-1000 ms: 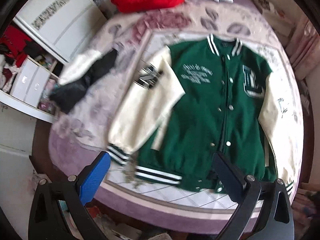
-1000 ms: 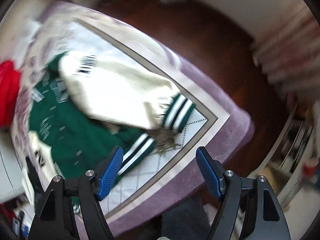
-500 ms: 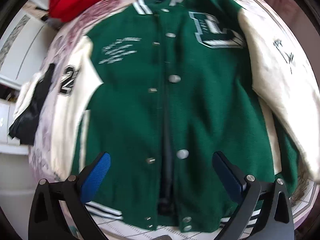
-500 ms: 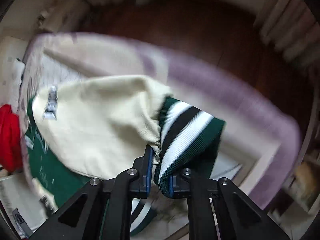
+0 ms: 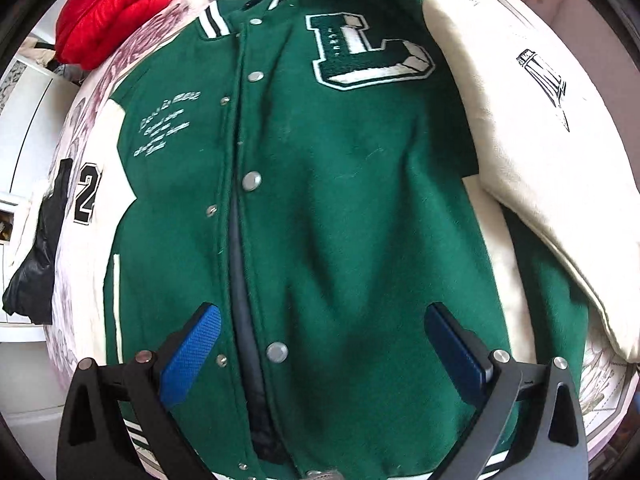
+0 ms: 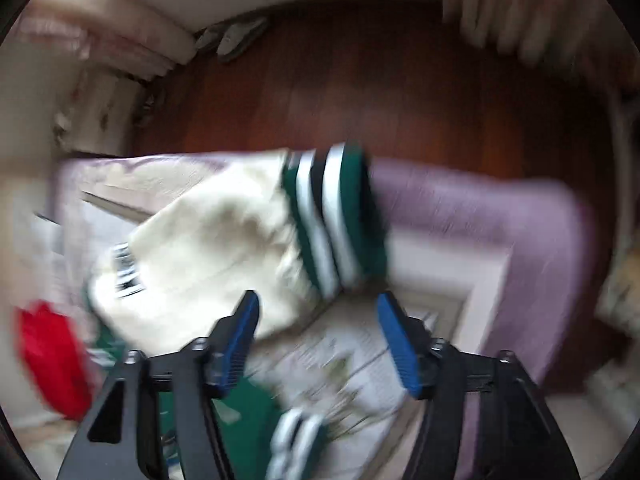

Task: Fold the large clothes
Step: 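Carry the held sleeve across the green jacket body and open the right gripper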

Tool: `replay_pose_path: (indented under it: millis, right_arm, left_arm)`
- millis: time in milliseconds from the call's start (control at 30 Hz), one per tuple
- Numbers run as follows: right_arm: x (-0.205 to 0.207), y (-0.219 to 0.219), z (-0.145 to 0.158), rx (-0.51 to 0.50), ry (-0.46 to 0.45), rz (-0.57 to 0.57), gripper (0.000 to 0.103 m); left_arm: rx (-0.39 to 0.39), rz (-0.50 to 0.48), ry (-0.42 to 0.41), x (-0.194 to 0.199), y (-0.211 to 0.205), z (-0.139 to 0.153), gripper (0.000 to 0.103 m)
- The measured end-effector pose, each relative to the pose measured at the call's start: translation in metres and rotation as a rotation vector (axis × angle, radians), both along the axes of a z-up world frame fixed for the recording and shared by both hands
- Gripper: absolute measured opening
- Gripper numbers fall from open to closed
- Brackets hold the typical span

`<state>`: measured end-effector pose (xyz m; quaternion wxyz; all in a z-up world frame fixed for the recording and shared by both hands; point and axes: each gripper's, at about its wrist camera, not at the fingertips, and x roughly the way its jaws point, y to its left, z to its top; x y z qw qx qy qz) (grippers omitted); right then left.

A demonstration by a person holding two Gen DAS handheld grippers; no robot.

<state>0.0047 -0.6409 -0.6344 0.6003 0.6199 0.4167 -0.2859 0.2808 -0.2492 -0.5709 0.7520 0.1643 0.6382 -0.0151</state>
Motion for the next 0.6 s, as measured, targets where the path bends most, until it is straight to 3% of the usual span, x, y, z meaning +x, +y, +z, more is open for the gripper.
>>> replay_pose_path:
  millis: [100,167,267,300,333,367,467,600]
  right_arm:
    - [0.017,0.009,-0.047,0.123,-0.114,-0.054,0.067]
    - [0.030,0.011,-0.066,0.115,-0.191,-0.105,0.067]
    - [0.041,0.008,-0.070,0.062,-0.280,-0.208,0.068]
    - [0.049,0.007,-0.072,0.047,-0.312,-0.240,0.057]
    - [0.060,0.006,-0.076,0.050,-0.315,-0.253,0.015]
    - [0.063,0.006,-0.078,0.056,-0.317,-0.272,0.007]
    - [0.079,0.009,-0.067,-0.013,-0.266,-0.298,0.006]
    - [0.107,0.010,0.003,-0.212,-0.237,-0.159,0.005]
  left_arm:
    - [0.006,0.002,0.004,0.008,-0.006,-0.008,0.103]
    - [0.017,0.005,0.003,0.013,-0.009,-0.013,0.103]
    - [0.023,0.025,0.008,0.021,-0.006,-0.020,0.103]
    - [0.022,0.032,0.009,0.024,-0.005,-0.021,0.103]
    - [0.022,0.039,0.009,0.027,-0.003,-0.022,0.103]
    - [0.022,0.047,0.009,0.031,-0.001,-0.023,0.103]
    - [0.011,0.072,0.002,0.042,0.008,-0.022,0.103]
    - [0.001,0.126,-0.033,0.061,0.028,-0.010,0.103]
